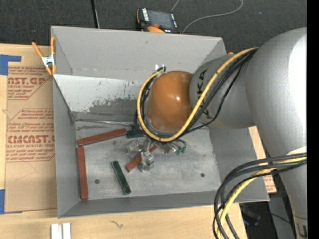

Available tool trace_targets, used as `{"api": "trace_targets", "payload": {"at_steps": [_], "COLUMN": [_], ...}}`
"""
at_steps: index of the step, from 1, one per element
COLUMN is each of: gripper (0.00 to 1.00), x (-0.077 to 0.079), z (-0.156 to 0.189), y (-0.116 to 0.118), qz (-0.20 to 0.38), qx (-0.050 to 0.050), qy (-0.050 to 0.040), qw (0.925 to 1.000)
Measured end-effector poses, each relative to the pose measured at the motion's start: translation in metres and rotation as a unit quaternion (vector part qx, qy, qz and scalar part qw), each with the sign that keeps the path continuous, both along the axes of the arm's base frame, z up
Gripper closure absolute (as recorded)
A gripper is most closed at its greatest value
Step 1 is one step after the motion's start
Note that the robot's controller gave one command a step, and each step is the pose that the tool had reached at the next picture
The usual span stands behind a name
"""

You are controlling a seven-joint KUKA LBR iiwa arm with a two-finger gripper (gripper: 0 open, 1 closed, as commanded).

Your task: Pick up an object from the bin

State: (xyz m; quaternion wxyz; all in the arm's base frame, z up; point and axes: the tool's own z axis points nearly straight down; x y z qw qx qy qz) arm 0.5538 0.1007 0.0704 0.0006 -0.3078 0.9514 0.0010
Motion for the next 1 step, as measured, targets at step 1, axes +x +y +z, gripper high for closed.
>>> {"api": "trace_targets", "payload": {"at_steps": [1], "gripper": [1.00], "x": [0.0168], "z": [0.2108], "y": [-0.0028], "qz": [0.229], "qx": [-0.001], "qy": [-0.0045], "qw": [0.9733]}}
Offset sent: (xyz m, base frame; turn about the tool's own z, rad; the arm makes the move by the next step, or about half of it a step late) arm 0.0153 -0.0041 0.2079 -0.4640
